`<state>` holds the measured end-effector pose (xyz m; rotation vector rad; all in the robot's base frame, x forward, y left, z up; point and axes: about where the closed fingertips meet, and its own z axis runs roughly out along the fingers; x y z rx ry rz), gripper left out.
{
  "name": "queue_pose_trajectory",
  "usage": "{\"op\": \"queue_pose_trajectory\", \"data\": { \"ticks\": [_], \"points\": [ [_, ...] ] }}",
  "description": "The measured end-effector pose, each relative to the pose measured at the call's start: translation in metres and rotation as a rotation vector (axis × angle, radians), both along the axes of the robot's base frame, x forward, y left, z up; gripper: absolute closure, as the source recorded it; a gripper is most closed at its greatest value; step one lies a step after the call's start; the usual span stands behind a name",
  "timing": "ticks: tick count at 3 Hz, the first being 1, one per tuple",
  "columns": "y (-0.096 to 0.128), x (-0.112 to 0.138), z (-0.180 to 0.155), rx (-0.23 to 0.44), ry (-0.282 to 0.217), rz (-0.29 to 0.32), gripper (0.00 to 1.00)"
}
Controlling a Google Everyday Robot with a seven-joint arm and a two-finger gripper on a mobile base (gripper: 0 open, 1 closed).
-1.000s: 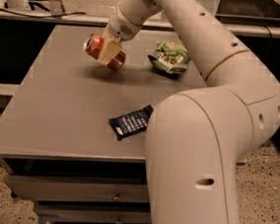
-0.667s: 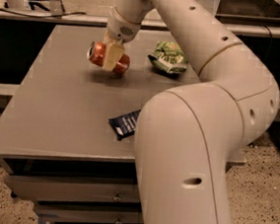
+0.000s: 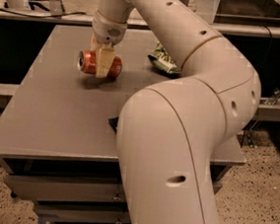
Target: Knock coke can over
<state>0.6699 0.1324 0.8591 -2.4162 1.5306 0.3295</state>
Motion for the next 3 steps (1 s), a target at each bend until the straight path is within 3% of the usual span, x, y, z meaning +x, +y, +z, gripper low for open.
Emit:
{"op": "queue_pose_trajectory", "data": {
  "ticks": [2, 3],
  "points": [
    [0.023, -0.018, -0.01, -0.015, 0.018, 0.093, 0.14],
    [0.026, -0.023, -0.013, -0.018, 0.024, 0.11, 0.0]
  ]
}}
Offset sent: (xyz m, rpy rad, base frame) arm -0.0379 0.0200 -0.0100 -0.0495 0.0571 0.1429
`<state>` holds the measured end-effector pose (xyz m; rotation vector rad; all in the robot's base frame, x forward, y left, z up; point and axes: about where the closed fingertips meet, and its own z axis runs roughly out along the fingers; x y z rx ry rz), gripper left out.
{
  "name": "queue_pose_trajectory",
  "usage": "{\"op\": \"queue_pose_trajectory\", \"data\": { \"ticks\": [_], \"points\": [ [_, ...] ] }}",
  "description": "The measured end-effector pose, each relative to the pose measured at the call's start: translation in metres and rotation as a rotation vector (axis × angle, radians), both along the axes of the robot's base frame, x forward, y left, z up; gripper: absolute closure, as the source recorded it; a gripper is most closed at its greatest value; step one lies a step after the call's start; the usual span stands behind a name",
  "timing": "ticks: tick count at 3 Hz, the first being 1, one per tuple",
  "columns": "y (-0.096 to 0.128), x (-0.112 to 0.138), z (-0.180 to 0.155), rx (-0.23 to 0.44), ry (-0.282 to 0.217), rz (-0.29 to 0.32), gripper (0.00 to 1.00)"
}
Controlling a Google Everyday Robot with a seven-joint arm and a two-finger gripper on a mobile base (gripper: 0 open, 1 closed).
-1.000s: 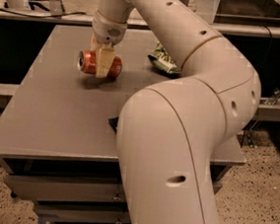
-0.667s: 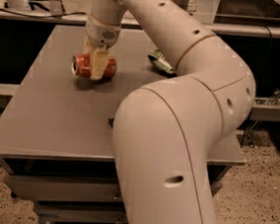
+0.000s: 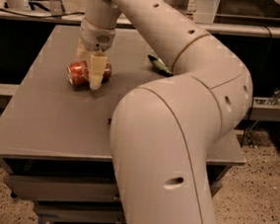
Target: Knock coke can over
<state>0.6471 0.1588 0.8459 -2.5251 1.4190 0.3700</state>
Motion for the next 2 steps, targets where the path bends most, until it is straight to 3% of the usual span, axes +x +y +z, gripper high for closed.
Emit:
{"op": "queue_pose_trajectory", "data": {
  "ticks": [2],
  "points": [
    [0.0005, -0.0027, -0.0023, -0.004, 0.005, 0.009, 0.0]
  ]
}}
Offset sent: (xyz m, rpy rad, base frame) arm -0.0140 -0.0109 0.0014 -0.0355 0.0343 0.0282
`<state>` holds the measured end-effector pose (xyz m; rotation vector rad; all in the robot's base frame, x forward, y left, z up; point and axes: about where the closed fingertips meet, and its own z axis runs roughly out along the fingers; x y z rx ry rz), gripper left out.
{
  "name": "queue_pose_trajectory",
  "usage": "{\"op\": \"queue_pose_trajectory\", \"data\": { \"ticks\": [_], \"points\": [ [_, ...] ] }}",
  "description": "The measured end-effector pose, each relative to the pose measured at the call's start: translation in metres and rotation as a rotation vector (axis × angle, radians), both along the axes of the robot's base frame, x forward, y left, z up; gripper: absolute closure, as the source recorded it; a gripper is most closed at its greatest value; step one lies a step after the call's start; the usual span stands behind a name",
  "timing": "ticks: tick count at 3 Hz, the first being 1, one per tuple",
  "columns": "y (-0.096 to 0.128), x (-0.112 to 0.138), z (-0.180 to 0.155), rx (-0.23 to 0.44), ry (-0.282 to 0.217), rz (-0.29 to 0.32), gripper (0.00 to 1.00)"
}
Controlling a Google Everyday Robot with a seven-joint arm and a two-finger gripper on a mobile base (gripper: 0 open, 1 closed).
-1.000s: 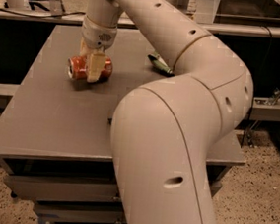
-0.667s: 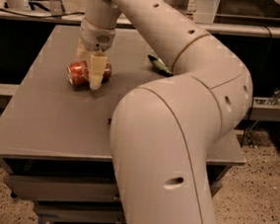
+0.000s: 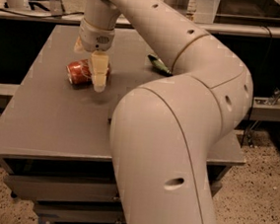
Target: Knock coke can over
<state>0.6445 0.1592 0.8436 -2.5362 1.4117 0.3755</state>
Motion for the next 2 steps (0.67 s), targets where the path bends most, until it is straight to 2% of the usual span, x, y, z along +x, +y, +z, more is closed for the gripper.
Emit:
{"op": "queue_pose_trajectory", "data": {
  "ticks": [1, 2],
  "points": [
    [-0.007, 0.002, 0.003, 0.071, 0.021, -0.046, 0.0],
    [-0.029, 0.004, 0.014, 0.191, 0.044, -0.149, 0.0]
  ]
}}
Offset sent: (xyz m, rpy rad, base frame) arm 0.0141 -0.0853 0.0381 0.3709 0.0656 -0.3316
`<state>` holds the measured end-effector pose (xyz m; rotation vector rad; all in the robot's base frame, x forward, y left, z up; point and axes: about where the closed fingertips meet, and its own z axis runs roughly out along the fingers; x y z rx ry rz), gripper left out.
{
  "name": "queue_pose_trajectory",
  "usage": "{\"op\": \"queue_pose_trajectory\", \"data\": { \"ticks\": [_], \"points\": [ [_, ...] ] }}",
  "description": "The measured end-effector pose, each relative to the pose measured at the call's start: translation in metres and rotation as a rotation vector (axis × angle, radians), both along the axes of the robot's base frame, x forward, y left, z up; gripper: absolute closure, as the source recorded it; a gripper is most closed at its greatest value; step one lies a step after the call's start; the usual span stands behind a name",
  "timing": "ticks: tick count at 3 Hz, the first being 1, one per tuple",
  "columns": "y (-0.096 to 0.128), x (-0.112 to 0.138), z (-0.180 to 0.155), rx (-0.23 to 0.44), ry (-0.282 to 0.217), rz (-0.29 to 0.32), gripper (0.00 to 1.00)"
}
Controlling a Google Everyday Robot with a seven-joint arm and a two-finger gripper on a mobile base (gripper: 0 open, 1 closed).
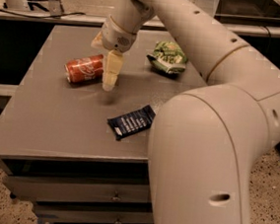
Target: Knock coke can over
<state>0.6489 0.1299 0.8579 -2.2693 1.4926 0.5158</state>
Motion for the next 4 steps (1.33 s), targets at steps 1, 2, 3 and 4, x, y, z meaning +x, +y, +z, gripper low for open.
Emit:
{"op": "queue_pose_trajectory", "data": {
  "ticks": [1, 2, 3, 4],
  "points": [
    [-0.031, 0.006, 0.015, 0.154, 0.02, -0.122, 0.0],
    [-0.065, 0.012, 0.04, 0.338, 0.008, -0.233, 0.0],
    [-0.105, 0.013, 0.064, 0.487, -0.038, -0.33, 0.0],
    [-0.119, 0.016, 0.066, 0.508, -0.048, -0.361, 0.0]
  ]
}}
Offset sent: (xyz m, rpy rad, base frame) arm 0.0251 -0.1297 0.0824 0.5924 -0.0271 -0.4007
